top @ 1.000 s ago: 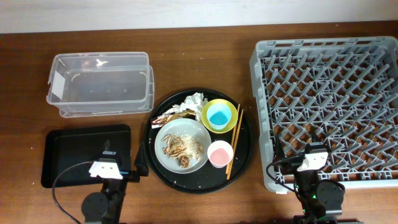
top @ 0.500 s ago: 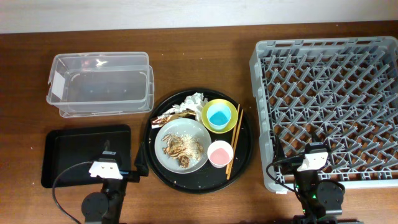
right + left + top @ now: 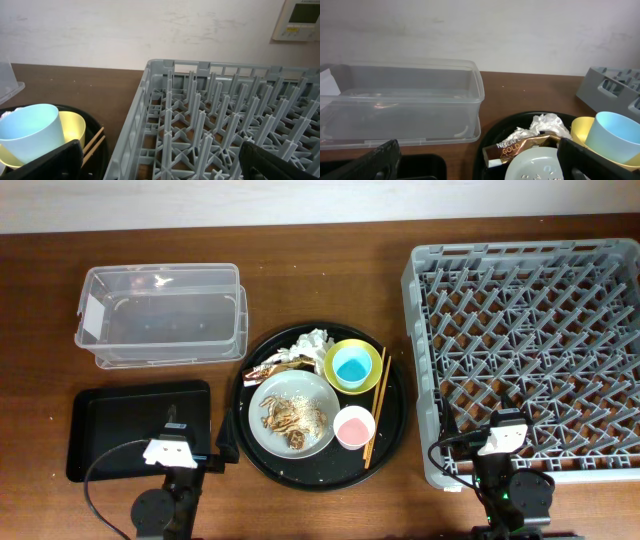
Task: Sort waste into correct bins and load items into the dishwasher rack
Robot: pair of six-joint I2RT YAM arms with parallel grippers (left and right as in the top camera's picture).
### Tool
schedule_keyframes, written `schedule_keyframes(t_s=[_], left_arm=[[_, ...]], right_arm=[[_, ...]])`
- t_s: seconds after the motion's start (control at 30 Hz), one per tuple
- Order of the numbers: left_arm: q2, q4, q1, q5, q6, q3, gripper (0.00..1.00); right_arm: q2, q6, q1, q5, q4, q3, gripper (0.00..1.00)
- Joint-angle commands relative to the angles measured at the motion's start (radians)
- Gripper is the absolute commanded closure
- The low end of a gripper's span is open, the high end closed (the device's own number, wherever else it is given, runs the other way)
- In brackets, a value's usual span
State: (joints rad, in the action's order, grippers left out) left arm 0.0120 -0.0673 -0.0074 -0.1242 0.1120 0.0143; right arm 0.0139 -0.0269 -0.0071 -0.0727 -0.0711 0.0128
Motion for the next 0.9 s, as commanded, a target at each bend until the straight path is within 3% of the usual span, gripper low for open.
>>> schedule_keyframes(t_s=[0.0,0.33,0.43,0.47,0.53,0.67,0.87], left_arm=[[-0.007,-0.002,-0.005,-0.011,-0.016,-0.005,0.0],[-0.007,0.0,-0.005,-0.013,-0.015,-0.005,0.0],[-0.007,0.04,-0.006,-0.478,0.31,-0.004,0.0],[-0.007,0.055,-0.006,-0.564,0.379,-0.004,0.01],[-0.007,0.064,-0.005,-0.579,0.425,-0.004,0.01],[-0.007,0.266,-0.005,-0.673,0.506,0.007,0.0],[-0.006,0.124,-0.005,-0.608,0.5,0.018,0.01]], right_arm=[[-0.008,0.001,-0.007,0.005,-0.002,-0.007,0.02],[-0.008,0.001,-0.007,0.005,-0.002,-0.007,0.02],[-0.008,0.001,-0.007,0.005,-0.002,-0.007,0.02],[-0.008,0.001,-0.007,0.005,-0.002,-0.007,0.02],[-0.008,0.001,-0.007,0.005,-0.002,-0.007,0.02],[-0.008,0.001,-0.007,0.005,-0.002,-0.007,0.02],[-0.008,0.001,-0.007,0.005,-0.002,-0.007,0.02]])
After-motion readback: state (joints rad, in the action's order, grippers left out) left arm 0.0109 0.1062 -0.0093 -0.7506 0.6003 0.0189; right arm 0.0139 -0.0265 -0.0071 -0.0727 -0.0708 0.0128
